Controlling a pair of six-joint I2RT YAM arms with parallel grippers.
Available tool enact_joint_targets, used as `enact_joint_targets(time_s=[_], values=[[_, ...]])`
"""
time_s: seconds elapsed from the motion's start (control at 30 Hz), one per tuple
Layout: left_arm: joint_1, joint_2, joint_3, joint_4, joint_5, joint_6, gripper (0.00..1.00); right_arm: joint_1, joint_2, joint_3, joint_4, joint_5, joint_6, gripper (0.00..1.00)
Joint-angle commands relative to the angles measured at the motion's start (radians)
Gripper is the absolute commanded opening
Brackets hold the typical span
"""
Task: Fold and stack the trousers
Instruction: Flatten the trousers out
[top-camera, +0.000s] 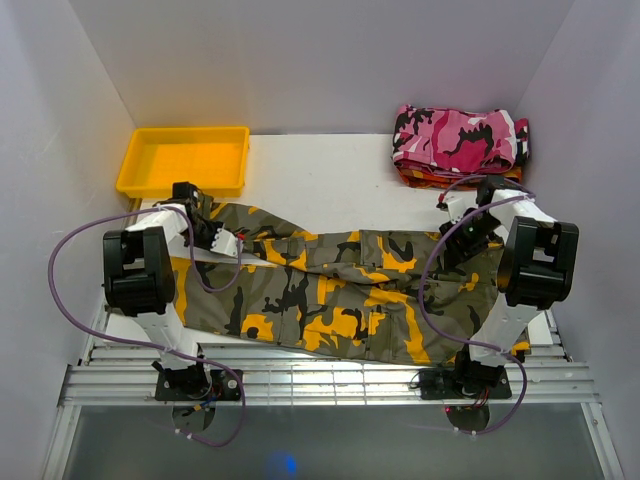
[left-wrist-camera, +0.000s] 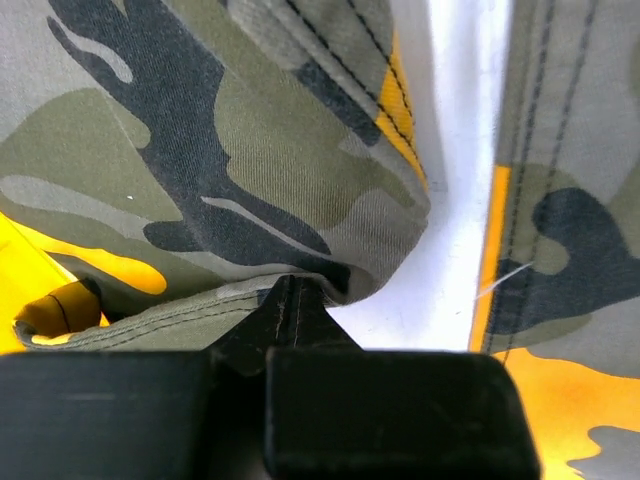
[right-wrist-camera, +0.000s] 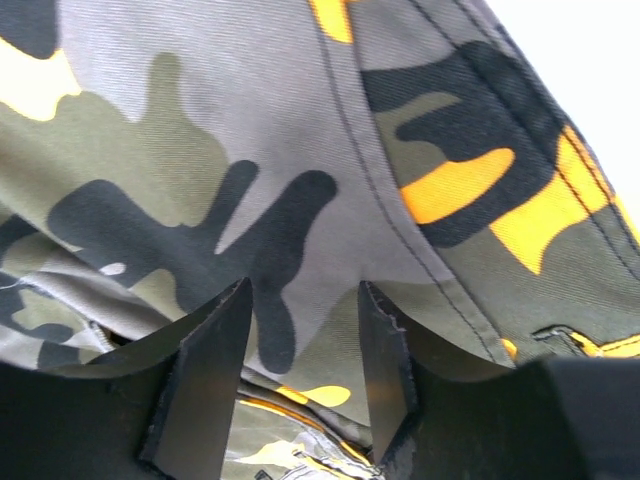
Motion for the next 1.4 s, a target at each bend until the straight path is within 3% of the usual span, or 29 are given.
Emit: enact_joint_targets(time_s=[0.0, 0.13, 0.27, 0.3, 0.33, 0.37, 0.4, 0.73, 0.97, 1.0, 1.1, 1.13, 1.2, 1.23, 1.27, 1.37], values=[[-0.003, -0.068, 0.025, -0.056, 0.056, 0.618, 0.0, -0.014, 0.007, 0.031, 0.02, 0.02, 0.004, 0.52], [0.003, -0.137, 0.079, -0.135, 0.103, 0.545, 0.0, -0.025, 0.005, 0.028, 0.021, 0.008, 0.004, 0.51], [0.028, -0.174, 0.102, -0.186, 0.075, 0.598, 0.0, -0.025, 0.001, 0.026, 0.02, 0.0, 0.006, 0.5], [0.032, -0.178, 0.097, -0.194, 0.051, 0.633, 0.06, -0.025, 0.001, 0.025, 0.02, 0.0, 0.005, 0.5], [0.039, -0.187, 0.085, -0.192, 0.038, 0.659, 0.53, -0.026, -0.002, 0.025, 0.02, -0.001, 0.004, 0.51], [0.046, -0.193, 0.058, -0.182, 0.041, 0.681, 0.85, -0.026, -0.001, 0.025, 0.018, -0.009, 0.004, 0.52], [0.049, -0.197, 0.045, -0.165, 0.049, 0.684, 0.98, -0.026, -0.002, 0.025, 0.018, -0.01, 0.006, 0.53], [0.014, -0.069, 0.094, -0.07, 0.004, 0.69, 0.98, -0.031, -0.004, 0.016, 0.01, -0.032, 0.009, 0.55], [-0.024, 0.052, 0.097, 0.038, -0.168, 0.689, 0.96, -0.04, 0.011, 0.023, 0.015, -0.027, 0.006, 0.55], [-0.024, 0.079, 0.099, 0.056, -0.192, 0.686, 0.82, -0.042, 0.013, 0.028, 0.014, -0.032, 0.006, 0.55], [-0.02, 0.083, 0.102, 0.075, -0.198, 0.675, 0.52, -0.04, 0.014, 0.037, 0.014, -0.059, 0.006, 0.55], [-0.018, 0.055, 0.096, 0.067, -0.187, 0.675, 0.37, -0.042, 0.013, 0.039, 0.015, -0.07, 0.001, 0.54], [-0.017, 0.017, 0.07, 0.053, -0.166, 0.672, 0.24, -0.042, 0.01, 0.034, 0.027, -0.075, 0.001, 0.53], [-0.017, -0.033, 0.061, 0.032, -0.131, 0.667, 0.09, -0.042, 0.014, 0.033, 0.049, -0.067, 0.004, 0.53], [-0.017, -0.061, 0.051, 0.021, -0.108, 0.661, 0.01, -0.042, 0.019, 0.029, 0.059, -0.046, 0.014, 0.52], [-0.017, -0.184, 0.022, -0.025, -0.051, 0.626, 0.0, -0.042, 0.056, 0.036, 0.081, -0.007, 0.047, 0.49]])
